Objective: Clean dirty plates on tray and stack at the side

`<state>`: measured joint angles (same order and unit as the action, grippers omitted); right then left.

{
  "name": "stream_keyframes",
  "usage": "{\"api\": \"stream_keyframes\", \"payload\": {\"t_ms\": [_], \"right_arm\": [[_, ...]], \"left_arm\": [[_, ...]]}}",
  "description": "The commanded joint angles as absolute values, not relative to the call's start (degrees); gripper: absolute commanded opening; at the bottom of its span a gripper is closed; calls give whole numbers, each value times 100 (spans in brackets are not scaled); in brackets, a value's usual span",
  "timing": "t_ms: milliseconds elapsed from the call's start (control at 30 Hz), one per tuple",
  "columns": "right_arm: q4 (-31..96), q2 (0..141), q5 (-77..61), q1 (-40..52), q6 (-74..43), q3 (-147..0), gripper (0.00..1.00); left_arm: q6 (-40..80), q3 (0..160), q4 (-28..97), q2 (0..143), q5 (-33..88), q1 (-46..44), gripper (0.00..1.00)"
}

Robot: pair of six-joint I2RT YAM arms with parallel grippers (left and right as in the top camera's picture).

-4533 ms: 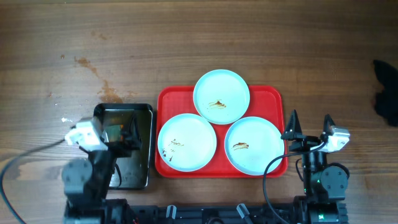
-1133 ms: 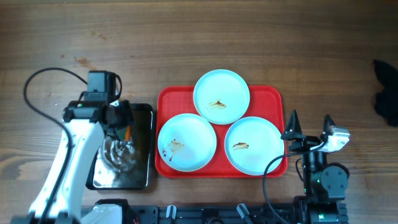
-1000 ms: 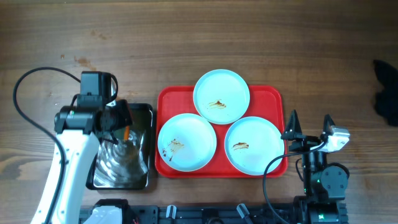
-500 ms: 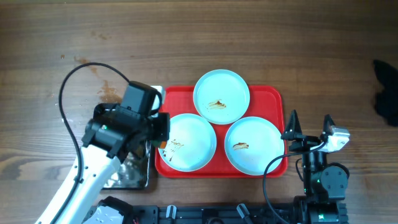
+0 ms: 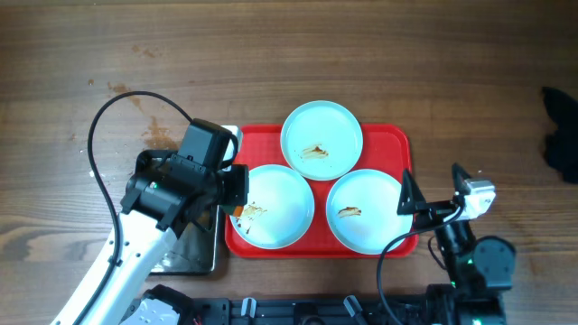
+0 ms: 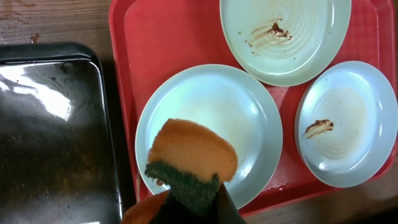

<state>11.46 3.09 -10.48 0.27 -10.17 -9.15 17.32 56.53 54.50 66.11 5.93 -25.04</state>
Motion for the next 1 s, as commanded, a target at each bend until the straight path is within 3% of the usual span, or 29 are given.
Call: {"api": "stream_keyframes", "payload": {"t_ms": [0, 167, 300, 500, 733, 867, 967], "right_arm": [[2154, 1063, -1653, 3, -897, -2165, 100], [3500, 3022, -3052, 3, -1087, -3758, 100], [4405, 4674, -4145, 23, -2051, -4438, 100], [5406, 6768, -3868, 989, -1522, -4512, 100], [5172, 6825, -1835, 3055, -2484, -4576, 100], [4615, 6827, -1892, 3422, -3273, -4574, 100], [4185, 6831, -2014, 3415, -3168, -4574, 100]], "left_arm": [[1826, 5754, 5426, 6689, 639, -2541, 4], [1817, 5754, 5273, 6768, 639, -2541, 4], [1651, 5754, 5157, 6886, 683, -2541, 4], [1680, 5754, 5078, 7363, 681, -2541, 4], [1699, 5754, 4895, 7721, 812, -2541, 4], [1699, 5754, 4873, 7721, 812, -2541, 4], [1702, 5754, 4875, 7721, 836, -2541, 4]]}}
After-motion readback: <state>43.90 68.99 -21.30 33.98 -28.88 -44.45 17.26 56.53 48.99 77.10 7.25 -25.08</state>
